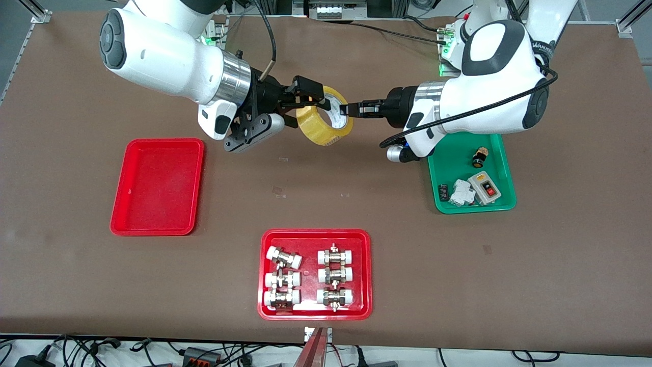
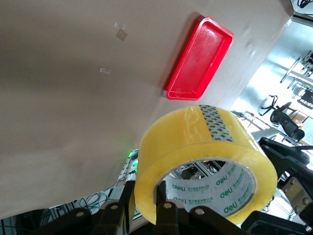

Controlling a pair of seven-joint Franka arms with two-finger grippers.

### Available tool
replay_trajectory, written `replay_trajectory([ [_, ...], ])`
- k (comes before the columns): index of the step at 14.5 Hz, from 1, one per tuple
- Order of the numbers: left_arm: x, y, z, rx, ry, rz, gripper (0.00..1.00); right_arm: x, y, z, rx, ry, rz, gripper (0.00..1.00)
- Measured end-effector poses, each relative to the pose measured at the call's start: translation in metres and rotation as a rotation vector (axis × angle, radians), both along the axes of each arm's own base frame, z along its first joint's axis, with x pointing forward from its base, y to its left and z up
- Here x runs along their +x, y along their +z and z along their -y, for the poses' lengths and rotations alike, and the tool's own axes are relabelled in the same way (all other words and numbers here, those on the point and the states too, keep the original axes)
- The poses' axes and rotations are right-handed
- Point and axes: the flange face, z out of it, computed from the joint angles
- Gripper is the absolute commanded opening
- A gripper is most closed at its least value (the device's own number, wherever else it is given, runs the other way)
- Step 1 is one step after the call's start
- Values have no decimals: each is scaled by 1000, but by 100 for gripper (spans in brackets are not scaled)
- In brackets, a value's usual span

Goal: Left arm passes tape to right arm into tray
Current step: 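Close the right gripper on the tape roll held by the left gripper, then open the left gripper to release the tape to the right gripper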

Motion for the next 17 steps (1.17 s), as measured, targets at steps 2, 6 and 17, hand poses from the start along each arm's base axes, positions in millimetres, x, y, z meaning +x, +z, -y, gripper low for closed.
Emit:
replay_trajectory([
  [2,0,0,0,0,0,0,3,-1,-1,0,-4,7,-9,100],
  [6,0,0,0,0,0,0,3,-1,-1,1,-4,7,-13,85],
  [17,0,1,0,-1,0,0,25,-1,-1,1,0,9,-17,32],
])
